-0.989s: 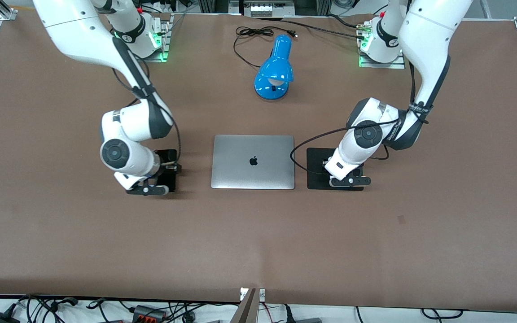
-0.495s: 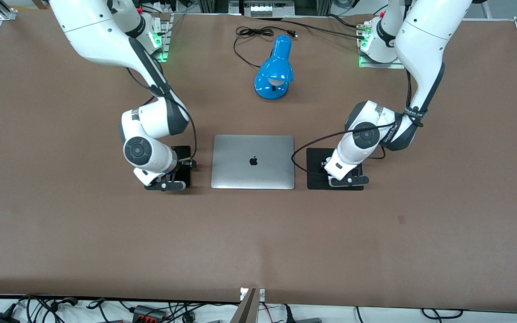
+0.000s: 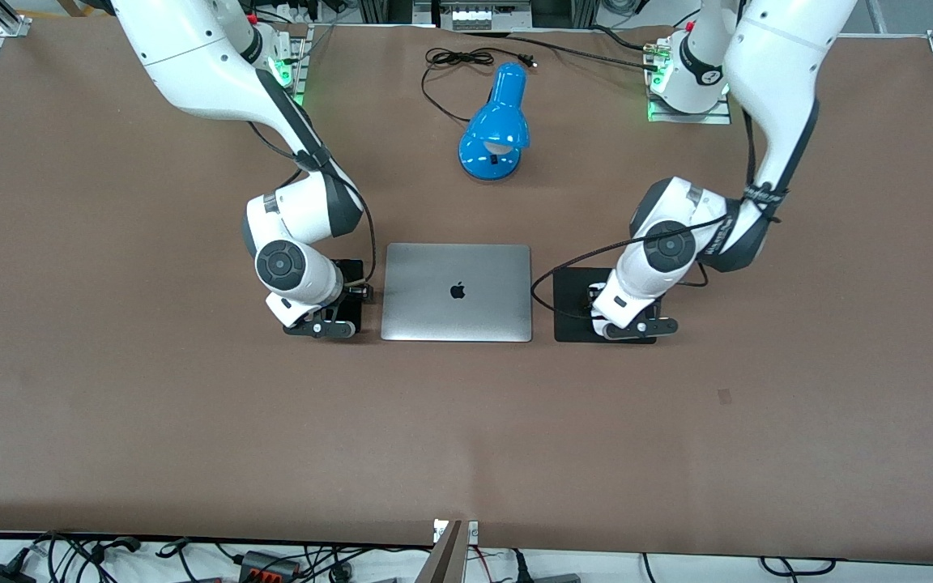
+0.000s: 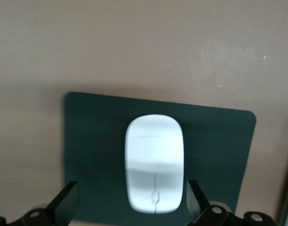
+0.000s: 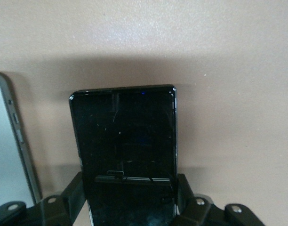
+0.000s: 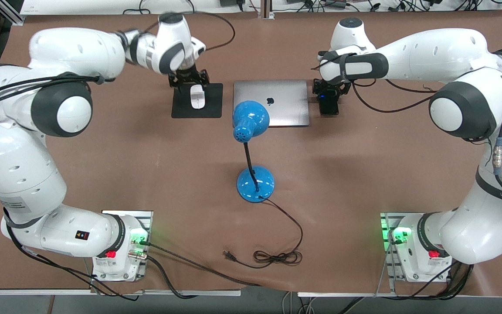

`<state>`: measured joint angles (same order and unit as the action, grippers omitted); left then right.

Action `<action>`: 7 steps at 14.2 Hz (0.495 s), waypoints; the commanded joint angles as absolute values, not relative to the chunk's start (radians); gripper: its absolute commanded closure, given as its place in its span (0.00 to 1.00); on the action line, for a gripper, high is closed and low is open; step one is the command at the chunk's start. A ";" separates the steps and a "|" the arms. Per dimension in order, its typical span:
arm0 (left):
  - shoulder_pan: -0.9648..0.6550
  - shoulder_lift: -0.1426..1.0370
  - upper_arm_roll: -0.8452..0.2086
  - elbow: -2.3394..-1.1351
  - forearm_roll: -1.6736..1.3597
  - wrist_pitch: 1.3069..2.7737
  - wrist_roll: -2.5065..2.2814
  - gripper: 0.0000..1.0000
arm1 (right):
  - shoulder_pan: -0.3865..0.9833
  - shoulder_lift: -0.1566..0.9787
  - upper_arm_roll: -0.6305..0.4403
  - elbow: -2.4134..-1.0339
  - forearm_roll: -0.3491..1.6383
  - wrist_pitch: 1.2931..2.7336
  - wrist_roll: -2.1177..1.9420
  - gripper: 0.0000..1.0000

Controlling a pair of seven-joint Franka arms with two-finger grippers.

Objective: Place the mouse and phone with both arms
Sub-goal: 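Release the phone with the right gripper while the left gripper releases the mouse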

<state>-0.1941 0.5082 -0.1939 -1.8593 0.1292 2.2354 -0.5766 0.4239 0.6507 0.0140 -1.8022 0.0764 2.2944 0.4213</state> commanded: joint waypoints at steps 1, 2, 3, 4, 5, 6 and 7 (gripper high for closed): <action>-0.180 0.494 -0.190 -1.703 0.158 1.997 -0.588 0.00 | 0.436 0.634 0.009 -1.810 0.092 2.301 0.437 0.00; -0.167 0.500 -0.189 -1.662 0.160 1.936 -0.581 0.00 | 0.436 0.615 0.009 -1.806 0.092 2.293 0.448 0.00; -0.154 0.502 -0.190 -1.642 0.166 1.921 -0.566 0.00 | 0.436 0.591 0.009 -1.801 0.092 2.287 0.446 0.00; -0.143 0.494 -0.190 -1.638 0.175 1.913 -0.545 0.00 | 0.433 0.557 0.008 -1.799 0.092 2.277 0.443 0.00; -0.132 0.480 -0.190 -1.625 0.175 1.887 -0.514 0.00 | 0.425 0.519 0.003 -1.793 0.091 2.251 0.434 0.00; -0.111 0.471 -0.190 -1.591 0.175 1.834 -0.471 0.00 | 0.419 0.490 0.000 -1.778 0.091 2.225 0.425 0.00; -0.094 0.471 -0.190 -1.541 0.175 1.783 -0.416 0.00 | 0.408 0.464 -0.002 -1.755 0.077 2.188 0.423 0.00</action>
<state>-0.1241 0.4808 -0.1852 -1.6190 0.1558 1.8774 -0.5031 0.4219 0.5407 0.0034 -1.7642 0.0762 2.2544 0.4301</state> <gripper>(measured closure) 0.000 0.000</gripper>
